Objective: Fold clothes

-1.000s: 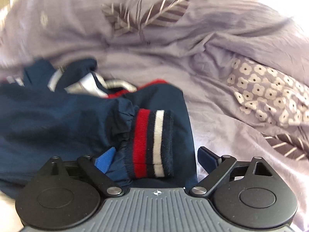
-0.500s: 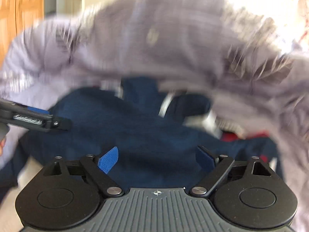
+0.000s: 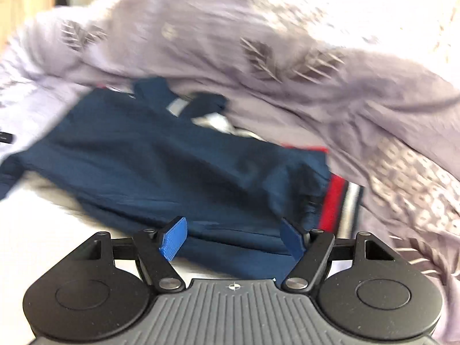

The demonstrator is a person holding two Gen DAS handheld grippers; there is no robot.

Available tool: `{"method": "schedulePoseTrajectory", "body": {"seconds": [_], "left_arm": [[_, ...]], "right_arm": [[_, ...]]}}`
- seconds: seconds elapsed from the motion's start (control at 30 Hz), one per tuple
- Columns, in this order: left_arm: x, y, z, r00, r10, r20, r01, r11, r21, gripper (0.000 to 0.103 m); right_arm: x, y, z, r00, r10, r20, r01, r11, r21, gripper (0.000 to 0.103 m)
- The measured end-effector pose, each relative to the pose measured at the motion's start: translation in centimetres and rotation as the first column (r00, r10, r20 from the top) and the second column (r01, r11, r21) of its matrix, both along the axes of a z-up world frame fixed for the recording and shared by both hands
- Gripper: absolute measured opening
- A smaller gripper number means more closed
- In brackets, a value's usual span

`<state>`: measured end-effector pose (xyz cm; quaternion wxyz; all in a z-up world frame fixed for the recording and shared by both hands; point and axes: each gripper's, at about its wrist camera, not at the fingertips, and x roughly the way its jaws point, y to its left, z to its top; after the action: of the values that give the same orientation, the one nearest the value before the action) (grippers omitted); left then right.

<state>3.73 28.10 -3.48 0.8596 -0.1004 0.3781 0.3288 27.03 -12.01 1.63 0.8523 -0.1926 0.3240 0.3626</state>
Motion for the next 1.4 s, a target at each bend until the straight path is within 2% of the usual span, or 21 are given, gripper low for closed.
{"method": "schedulePoseTrajectory", "body": {"seconds": [0.13, 0.2, 0.33, 0.43, 0.57, 0.6, 0.7, 0.77, 0.97, 1.07, 1.1, 1.17, 1.3, 1.33, 1.4], "left_arm": [[0.0, -5.3, 2.3, 0.984, -0.151, 0.096, 0.156, 0.987, -0.042, 0.086], [1.0, -7.5, 2.3, 0.971, -0.222, 0.092, 0.224, 0.974, -0.020, 0.090], [3.5, -7.2, -0.2, 0.981, -0.189, -0.037, 0.191, 0.980, 0.060, 0.090], [5.4, -7.1, -2.0, 0.979, -0.156, -0.131, 0.172, 0.977, 0.123, 0.089], [8.0, -6.9, -4.5, 0.963, -0.100, -0.251, 0.154, 0.966, 0.207, 0.091], [7.9, -6.3, -4.9, 0.963, -0.088, -0.254, 0.141, 0.970, 0.200, 0.092], [5.2, -3.3, -5.1, 0.982, -0.050, -0.179, 0.067, 0.994, 0.089, 0.095], [3.7, -2.5, -5.3, 0.986, -0.015, -0.168, 0.030, 0.996, 0.087, 0.098], [1.6, -0.4, -4.8, 0.992, 0.095, -0.080, -0.096, 0.995, -0.020, 0.098], [0.9, 0.0, -4.3, 0.991, 0.123, -0.058, -0.126, 0.990, -0.056, 0.096], [0.7, -0.2, -3.9, 0.991, 0.123, -0.054, -0.126, 0.991, -0.052, 0.094], [0.5, -1.1, -2.7, 0.994, 0.104, -0.034, -0.105, 0.994, -0.027, 0.085], [0.5, -4.8, -0.1, 0.999, -0.038, 0.014, 0.037, 0.996, 0.078, 0.084], [0.6, -5.5, 0.2, 0.997, -0.076, 0.024, 0.073, 0.994, 0.081, 0.085], [0.8, -6.6, -0.1, 0.994, -0.107, 0.008, 0.107, 0.994, 0.014, 0.086]], "right_arm": [[-3.1, 2.2, 1.1, 0.995, 0.088, -0.047, -0.085, 0.995, 0.059, 0.082], [-4.9, 2.6, 1.0, 0.990, 0.126, -0.057, -0.124, 0.991, 0.049, 0.086], [-8.5, 3.3, 0.3, 0.981, 0.185, -0.061, -0.185, 0.983, -0.001, 0.087], [-11.1, 3.7, -0.3, 0.972, 0.225, -0.065, -0.228, 0.973, -0.037, 0.088], [-11.8, 2.2, -1.7, 0.980, 0.182, -0.074, -0.186, 0.982, -0.041, 0.093], [-11.7, 1.7, -1.9, 0.982, 0.166, -0.087, -0.169, 0.985, -0.026, 0.094], [-11.2, 0.3, -2.7, 0.985, 0.119, -0.124, -0.118, 0.993, 0.014, 0.095], [-10.9, 0.0, -2.7, 0.987, 0.098, -0.126, -0.097, 0.995, 0.017, 0.096], [-10.9, 0.9, -3.0, 0.989, 0.088, -0.115, -0.088, 0.996, 0.006, 0.098], [-11.1, 1.2, -3.3, 0.991, 0.080, -0.105, -0.079, 0.997, 0.007, 0.100], [-11.1, 1.2, -3.2, 0.992, 0.076, -0.103, -0.075, 0.997, 0.010, 0.100], [-11.2, 1.3, -2.6, 0.993, 0.074, -0.090, -0.072, 0.997, 0.028, 0.099], [-11.6, 1.8, -1.1, 0.993, 0.100, -0.068, -0.094, 0.992, 0.087, 0.099], [-11.7, 2.0, -0.9, 0.991, 0.110, -0.071, -0.103, 0.990, 0.099, 0.099], [-11.8, 2.4, -1.5, 0.985, 0.126, -0.121, -0.114, 0.989, 0.097, 0.099]]}}
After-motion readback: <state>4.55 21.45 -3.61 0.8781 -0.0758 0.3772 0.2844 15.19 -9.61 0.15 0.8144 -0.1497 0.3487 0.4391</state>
